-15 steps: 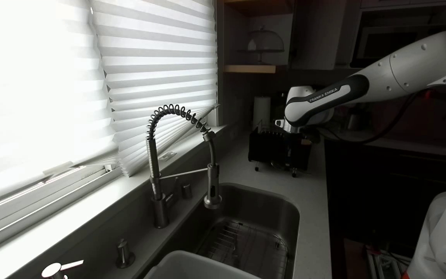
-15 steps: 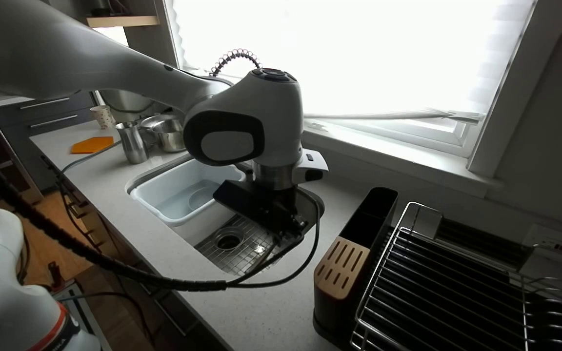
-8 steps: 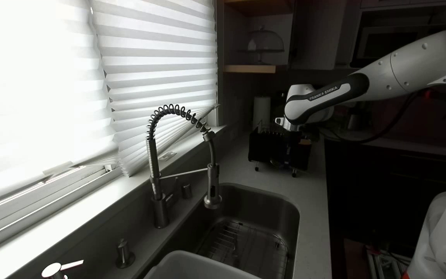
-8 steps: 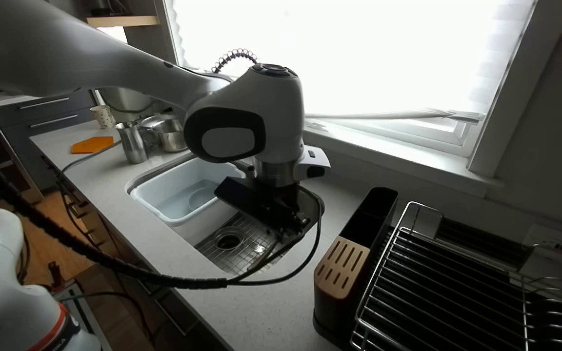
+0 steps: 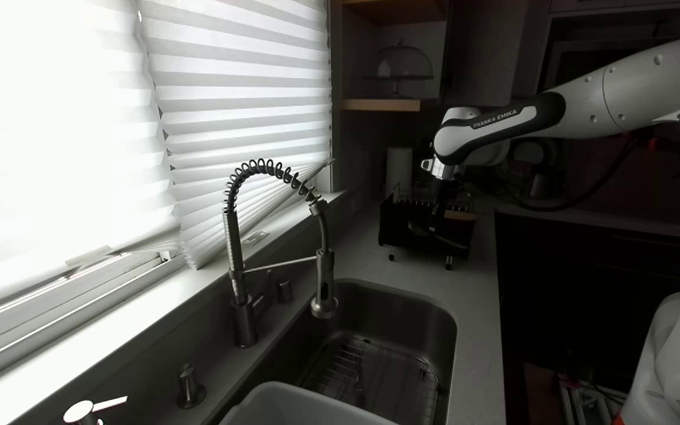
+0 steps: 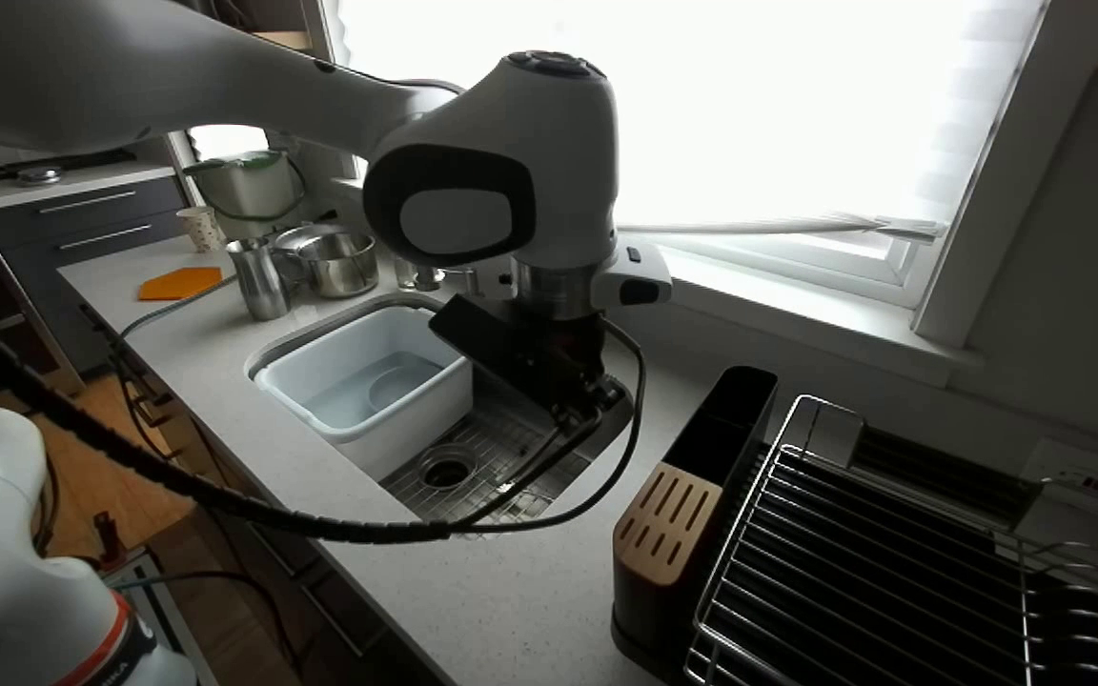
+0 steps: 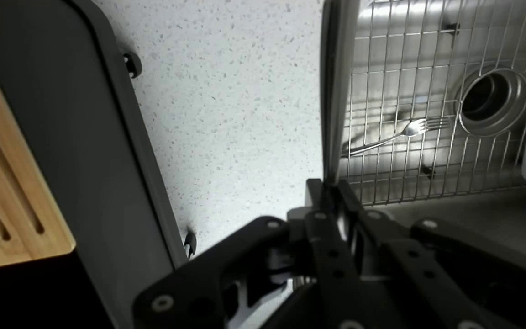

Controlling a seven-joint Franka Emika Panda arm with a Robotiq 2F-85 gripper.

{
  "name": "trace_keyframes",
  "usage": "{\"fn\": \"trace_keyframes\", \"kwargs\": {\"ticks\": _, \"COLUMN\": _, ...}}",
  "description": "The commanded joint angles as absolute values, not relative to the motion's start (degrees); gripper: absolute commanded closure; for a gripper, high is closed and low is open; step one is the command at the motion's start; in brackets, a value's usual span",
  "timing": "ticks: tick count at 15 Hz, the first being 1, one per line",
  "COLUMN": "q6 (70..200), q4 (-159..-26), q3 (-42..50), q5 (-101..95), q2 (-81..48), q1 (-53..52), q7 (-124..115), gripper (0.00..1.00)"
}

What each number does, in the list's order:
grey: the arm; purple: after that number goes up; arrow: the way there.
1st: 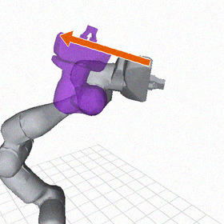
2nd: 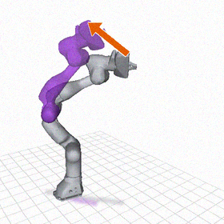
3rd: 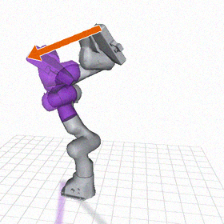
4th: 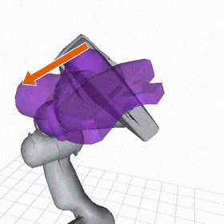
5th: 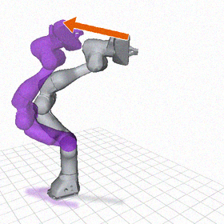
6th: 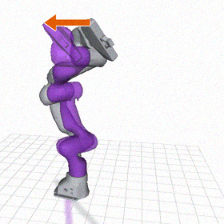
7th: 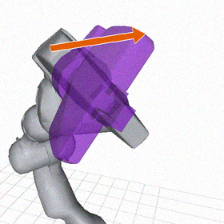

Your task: Pick up the spoon on the sink worktop and place it in the utensil holder

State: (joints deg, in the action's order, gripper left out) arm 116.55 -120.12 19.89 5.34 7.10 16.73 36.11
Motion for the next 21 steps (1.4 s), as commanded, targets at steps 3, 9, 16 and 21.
{"fn": "trace_keyframes", "kwargs": {"ticks": 3, "q6": 112.6, "q4": -112.3, "q3": 21.3, "q5": 10.7, "q2": 4.8, "q1": 17.2, "q7": 30.9, "gripper": 0.98}}
{"fn": "trace_keyframes", "kwargs": {"ticks": 9, "q6": 113.0, "q4": -105.9, "q3": 22.9, "q5": 15.5, "q2": 1.6, "q1": 18.6, "q7": 26.2, "gripper": 0.98}}
{"fn": "trace_keyframes", "kwargs": {"ticks": 16, "q6": 112.0, "q4": -99.1, "q3": 24.5, "q5": 23.5, "q2": -3.5, "q1": 22.3, "q7": 24.7, "gripper": 0.98}}
{"fn": "trace_keyframes", "kwargs": {"ticks": 21, "q6": 112.5, "q4": -94.5, "q3": 24.4, "q5": 27.2, "q2": -7.1, "q1": 25.3, "q7": 22.1, "gripper": 0.98}}
